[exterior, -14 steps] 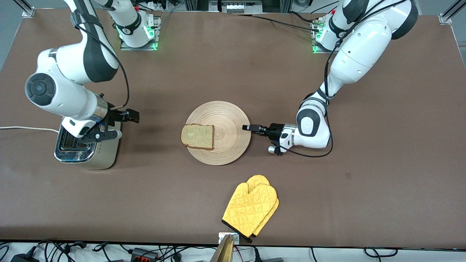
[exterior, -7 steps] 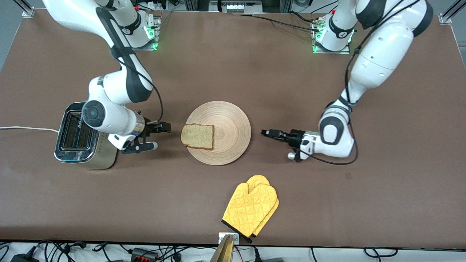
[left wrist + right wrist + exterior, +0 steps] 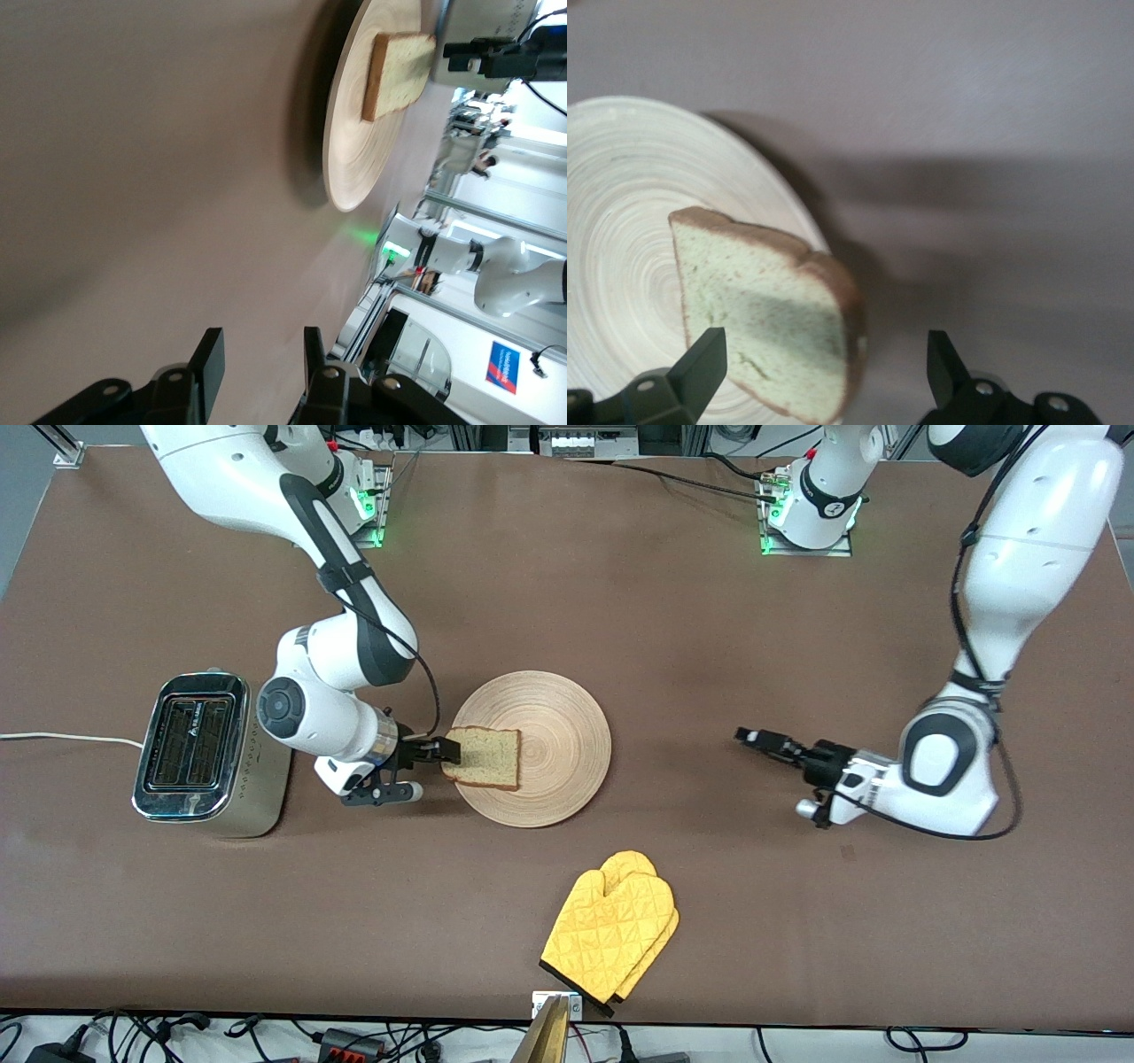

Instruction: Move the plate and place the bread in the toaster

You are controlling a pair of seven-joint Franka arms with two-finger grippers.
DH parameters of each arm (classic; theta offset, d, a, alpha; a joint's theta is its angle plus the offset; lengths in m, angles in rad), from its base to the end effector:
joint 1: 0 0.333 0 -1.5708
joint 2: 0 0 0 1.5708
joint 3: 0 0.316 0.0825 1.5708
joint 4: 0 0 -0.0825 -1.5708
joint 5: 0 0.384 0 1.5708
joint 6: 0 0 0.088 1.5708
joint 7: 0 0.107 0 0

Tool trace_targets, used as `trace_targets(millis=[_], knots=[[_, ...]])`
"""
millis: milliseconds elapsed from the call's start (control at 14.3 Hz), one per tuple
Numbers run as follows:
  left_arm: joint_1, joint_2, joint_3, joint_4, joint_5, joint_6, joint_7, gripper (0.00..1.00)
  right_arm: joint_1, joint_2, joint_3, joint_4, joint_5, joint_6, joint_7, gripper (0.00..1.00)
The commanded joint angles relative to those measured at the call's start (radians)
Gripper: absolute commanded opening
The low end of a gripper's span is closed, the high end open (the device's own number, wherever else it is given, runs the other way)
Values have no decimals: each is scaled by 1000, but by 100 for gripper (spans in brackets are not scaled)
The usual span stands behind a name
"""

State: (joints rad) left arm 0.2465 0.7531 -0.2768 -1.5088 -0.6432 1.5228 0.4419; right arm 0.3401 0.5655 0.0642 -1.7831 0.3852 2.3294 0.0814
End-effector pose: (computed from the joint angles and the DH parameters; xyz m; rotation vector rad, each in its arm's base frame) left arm 0.6374 -0.0604 0.2314 2.1025 -0.2617 -0.5925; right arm 0.6032 0.2615 0.2380 -2.8414 -0.0616 0.1362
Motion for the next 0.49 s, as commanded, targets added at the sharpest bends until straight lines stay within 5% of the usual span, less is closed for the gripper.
trace_targets(millis=[0, 279, 419], knots=[[40, -78, -1, 64, 109, -140, -104, 46, 22, 22, -6, 16, 30, 8, 11, 100], [47, -246, -16, 90, 376, -173, -213, 55, 22, 28, -6, 17, 29, 4, 8, 72], [47, -323, -19, 90, 468, -176, -287, 70, 22, 28, -6, 17, 27, 4, 6, 55]])
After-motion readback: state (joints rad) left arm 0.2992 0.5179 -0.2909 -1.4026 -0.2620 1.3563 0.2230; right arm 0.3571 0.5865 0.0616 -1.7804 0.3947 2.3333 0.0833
